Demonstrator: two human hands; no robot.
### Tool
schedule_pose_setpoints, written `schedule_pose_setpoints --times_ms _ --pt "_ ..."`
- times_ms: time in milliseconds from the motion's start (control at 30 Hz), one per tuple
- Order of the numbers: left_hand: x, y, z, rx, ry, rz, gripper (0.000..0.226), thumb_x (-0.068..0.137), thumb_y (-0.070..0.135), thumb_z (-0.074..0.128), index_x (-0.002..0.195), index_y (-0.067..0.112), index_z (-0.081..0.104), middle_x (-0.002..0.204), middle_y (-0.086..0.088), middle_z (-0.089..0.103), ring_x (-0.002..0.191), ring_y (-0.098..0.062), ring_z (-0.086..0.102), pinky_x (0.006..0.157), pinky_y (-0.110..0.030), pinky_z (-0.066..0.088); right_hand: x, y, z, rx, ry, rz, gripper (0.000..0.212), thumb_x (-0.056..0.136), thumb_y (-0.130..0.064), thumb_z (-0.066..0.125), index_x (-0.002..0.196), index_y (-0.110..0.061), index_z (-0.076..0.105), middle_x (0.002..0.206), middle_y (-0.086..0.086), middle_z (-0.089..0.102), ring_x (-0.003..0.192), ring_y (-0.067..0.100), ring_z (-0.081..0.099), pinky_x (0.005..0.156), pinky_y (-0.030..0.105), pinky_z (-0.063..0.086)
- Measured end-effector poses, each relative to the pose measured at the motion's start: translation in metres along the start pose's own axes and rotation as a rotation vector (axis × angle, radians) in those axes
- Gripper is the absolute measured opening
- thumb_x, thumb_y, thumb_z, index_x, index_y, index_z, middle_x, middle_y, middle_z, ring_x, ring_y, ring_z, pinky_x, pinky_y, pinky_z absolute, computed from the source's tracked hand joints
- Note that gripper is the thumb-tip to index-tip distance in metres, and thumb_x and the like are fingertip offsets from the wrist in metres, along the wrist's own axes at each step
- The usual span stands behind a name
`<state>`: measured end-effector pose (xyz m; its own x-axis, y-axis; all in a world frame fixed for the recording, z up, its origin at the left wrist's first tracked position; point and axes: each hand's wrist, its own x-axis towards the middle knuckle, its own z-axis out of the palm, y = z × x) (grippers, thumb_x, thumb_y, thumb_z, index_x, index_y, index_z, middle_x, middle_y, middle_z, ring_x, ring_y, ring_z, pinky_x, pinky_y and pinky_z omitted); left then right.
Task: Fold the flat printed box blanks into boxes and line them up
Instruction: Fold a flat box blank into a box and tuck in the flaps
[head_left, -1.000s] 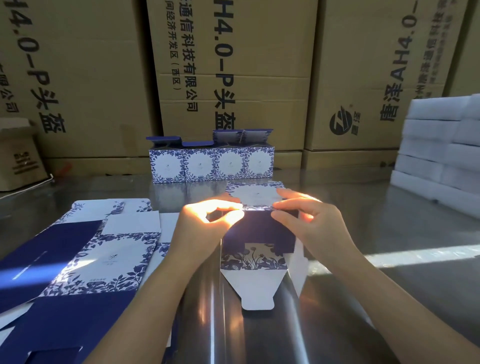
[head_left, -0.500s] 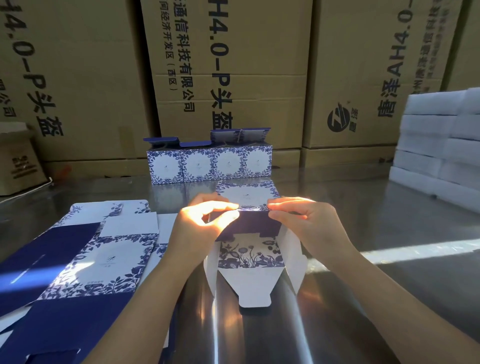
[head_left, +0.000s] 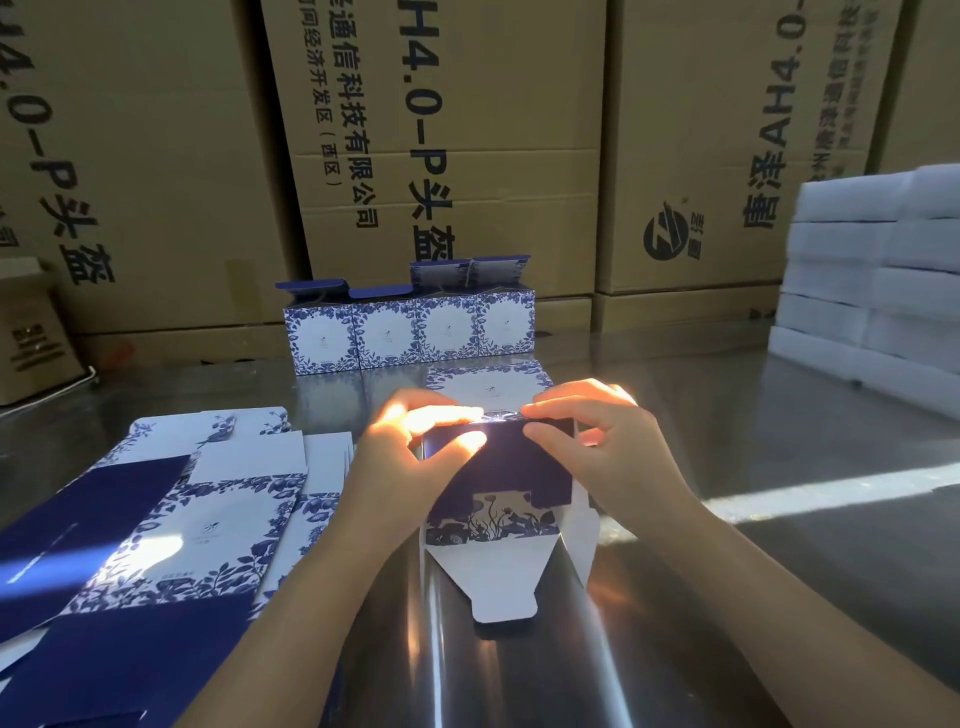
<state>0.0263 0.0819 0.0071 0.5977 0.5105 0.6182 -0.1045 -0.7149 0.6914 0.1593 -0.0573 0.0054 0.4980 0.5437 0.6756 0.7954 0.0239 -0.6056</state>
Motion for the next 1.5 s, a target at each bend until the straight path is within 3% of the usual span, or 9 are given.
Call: schedule_pose_setpoints --times_ms 133,300,433,600,767,967,1100,1267,1500 --pt "-0.002 0.005 0.008 0.029 -0.028 0.005 0.020 0.082 0.029 0.070 0.088 0.047 0.064 0.098 0.016 0.053 0.100 0.001 0.049 0.083 -0.024 0.047 -0.002 -0.001 0.004 -0.016 0.006 -0.029 0.012 0.080 -0.039 0.068 0.091 -0.041 0.073 0.093 -0.029 0.060 0.100 0.003 0.054 0.083 0.033 0.052" --pt "-0.003 0.009 0.009 0.078 0.019 0.013 0.008 0.083 0.032 0.067 0.086 0.036 0.073 0.094 0.016 0.055 0.099 0.000 0.048 0.081 -0.016 0.041 -0.003 -0.003 0.006 0.014 0.019 -0.066 0.010 0.081 -0.027 0.073 0.086 -0.036 0.075 0.092 -0.028 0.065 0.101 -0.003 0.055 0.088 0.012 0.041" --pt "-0.004 0.010 0.010 0.136 0.050 0.070 0.007 0.083 0.027 0.069 0.081 0.027 0.075 0.088 0.017 0.058 0.097 0.002 0.045 0.078 -0.009 0.033 -0.003 -0.004 0.004 0.055 0.015 -0.043 0.008 0.079 -0.025 0.075 0.082 -0.032 0.077 0.088 -0.027 0.068 0.100 -0.007 0.056 0.085 0.005 0.039" --pt "-0.003 0.009 0.010 0.145 0.050 0.102 0.009 0.082 0.027 0.069 0.078 0.023 0.076 0.083 0.013 0.061 0.095 0.003 0.044 0.072 -0.005 0.031 -0.002 -0.003 0.004 0.049 -0.012 -0.034 0.008 0.080 -0.026 0.073 0.082 -0.033 0.077 0.086 -0.026 0.069 0.099 -0.004 0.057 0.084 0.008 0.042" --pt "-0.001 0.005 0.006 0.097 0.012 0.098 0.005 0.081 0.024 0.071 0.082 0.024 0.076 0.090 0.016 0.063 0.094 0.000 0.054 0.077 -0.012 0.042 -0.003 -0.006 0.003 0.075 -0.008 -0.064 0.017 0.080 -0.026 0.074 0.079 -0.043 0.072 0.089 -0.029 0.067 0.098 -0.002 0.058 0.083 0.009 0.043" --pt "0.000 0.002 -0.004 0.062 0.007 0.049 0.010 0.076 0.036 0.068 0.080 0.045 0.065 0.094 0.030 0.064 0.092 0.011 0.058 0.078 -0.009 0.046 -0.001 -0.004 -0.003 0.098 -0.013 -0.056 0.024 0.080 -0.020 0.074 0.078 -0.044 0.071 0.087 -0.028 0.069 0.096 -0.005 0.060 0.081 0.005 0.040" --pt "0.000 -0.001 -0.005 -0.022 0.015 0.010 0.016 0.077 0.020 0.074 0.081 0.036 0.073 0.092 0.026 0.068 0.090 0.009 0.062 0.077 -0.011 0.049 -0.003 -0.006 0.000 0.062 -0.031 -0.055 0.013 0.079 -0.027 0.074 0.084 -0.040 0.074 0.089 -0.027 0.067 0.097 -0.005 0.057 0.079 0.003 0.038" --pt "0.000 -0.001 -0.004 -0.007 0.005 0.003 0.010 0.077 0.023 0.074 0.073 0.032 0.075 0.084 0.034 0.066 0.086 0.011 0.061 0.071 -0.006 0.046 -0.005 -0.009 0.004 0.086 -0.011 -0.030 0.019 0.081 -0.021 0.073 0.079 -0.040 0.072 0.087 -0.025 0.064 0.091 -0.005 0.057 0.075 0.003 0.039" --pt "0.001 -0.001 -0.003 0.032 -0.007 0.028 0.008 0.079 0.028 0.072 0.077 0.036 0.073 0.084 0.033 0.065 0.086 0.010 0.061 0.073 -0.013 0.051 -0.003 -0.009 0.003 0.074 -0.026 -0.017 0.018 0.081 -0.023 0.073 0.076 -0.041 0.073 0.087 -0.026 0.065 0.091 -0.002 0.057 0.075 0.006 0.041"
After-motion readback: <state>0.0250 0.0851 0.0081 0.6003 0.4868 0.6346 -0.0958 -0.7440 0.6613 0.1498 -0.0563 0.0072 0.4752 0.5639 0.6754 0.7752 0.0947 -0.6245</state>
